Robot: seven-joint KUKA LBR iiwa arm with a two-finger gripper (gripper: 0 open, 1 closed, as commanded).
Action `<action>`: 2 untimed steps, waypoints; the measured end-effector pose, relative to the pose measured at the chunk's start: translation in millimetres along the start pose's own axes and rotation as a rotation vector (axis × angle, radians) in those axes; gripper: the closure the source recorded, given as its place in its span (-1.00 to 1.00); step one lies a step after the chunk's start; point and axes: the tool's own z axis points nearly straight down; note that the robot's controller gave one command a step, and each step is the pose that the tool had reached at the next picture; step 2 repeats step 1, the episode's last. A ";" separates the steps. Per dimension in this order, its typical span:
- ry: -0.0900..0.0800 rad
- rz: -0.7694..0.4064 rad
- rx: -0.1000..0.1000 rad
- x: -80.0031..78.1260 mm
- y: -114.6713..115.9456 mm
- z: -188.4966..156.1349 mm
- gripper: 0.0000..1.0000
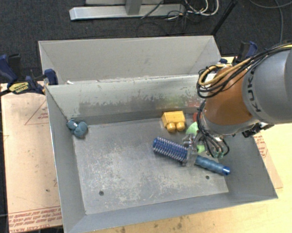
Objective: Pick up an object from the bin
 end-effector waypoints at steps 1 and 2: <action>-0.009 -0.031 -0.001 9.0 15.5 -132.5 1.00; -0.009 -0.031 -0.001 9.0 15.5 -132.5 1.00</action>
Offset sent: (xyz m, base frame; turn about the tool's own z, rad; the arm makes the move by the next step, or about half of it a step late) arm -0.0085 0.0154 0.1288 -0.0275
